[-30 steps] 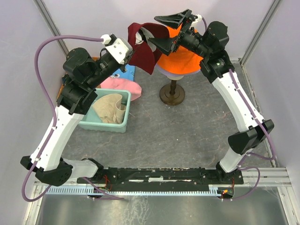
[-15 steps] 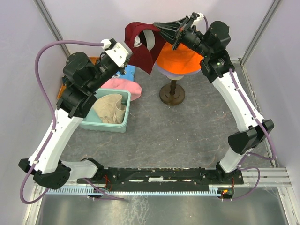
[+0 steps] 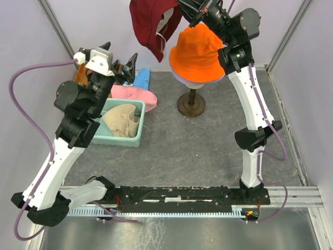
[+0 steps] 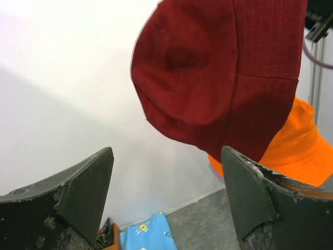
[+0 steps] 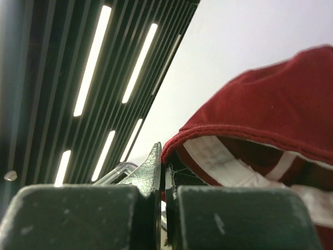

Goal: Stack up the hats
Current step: Stack the hat on the hat.

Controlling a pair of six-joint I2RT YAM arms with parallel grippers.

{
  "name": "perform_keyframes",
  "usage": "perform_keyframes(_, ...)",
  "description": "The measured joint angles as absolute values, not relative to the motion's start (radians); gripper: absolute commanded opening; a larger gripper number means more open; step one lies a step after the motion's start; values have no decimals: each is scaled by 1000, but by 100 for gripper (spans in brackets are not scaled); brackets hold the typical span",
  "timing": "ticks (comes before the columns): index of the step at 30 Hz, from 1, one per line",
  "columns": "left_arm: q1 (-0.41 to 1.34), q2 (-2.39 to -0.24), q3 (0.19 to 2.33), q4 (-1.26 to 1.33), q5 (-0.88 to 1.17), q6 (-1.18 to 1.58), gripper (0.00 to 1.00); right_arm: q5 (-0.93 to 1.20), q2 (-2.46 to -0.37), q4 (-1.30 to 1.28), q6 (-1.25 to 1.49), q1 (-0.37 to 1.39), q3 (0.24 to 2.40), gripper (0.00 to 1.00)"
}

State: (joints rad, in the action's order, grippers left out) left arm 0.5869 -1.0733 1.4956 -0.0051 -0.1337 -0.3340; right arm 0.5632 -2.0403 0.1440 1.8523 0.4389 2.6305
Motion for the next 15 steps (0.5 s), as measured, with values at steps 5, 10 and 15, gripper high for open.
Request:
perform_keyframes(5,587,-1032,1453,44,-125,-237,90,529,-2039,242,1755,423,2576,0)
perform_keyframes(10,587,-1074,1453,63,-76,-136,90,468,-2037,257,1607,394,2534,0)
perform_keyframes(15,587,-1134,1449,62,-21,-66,89,405,-2048,315,1549,374,2543,0)
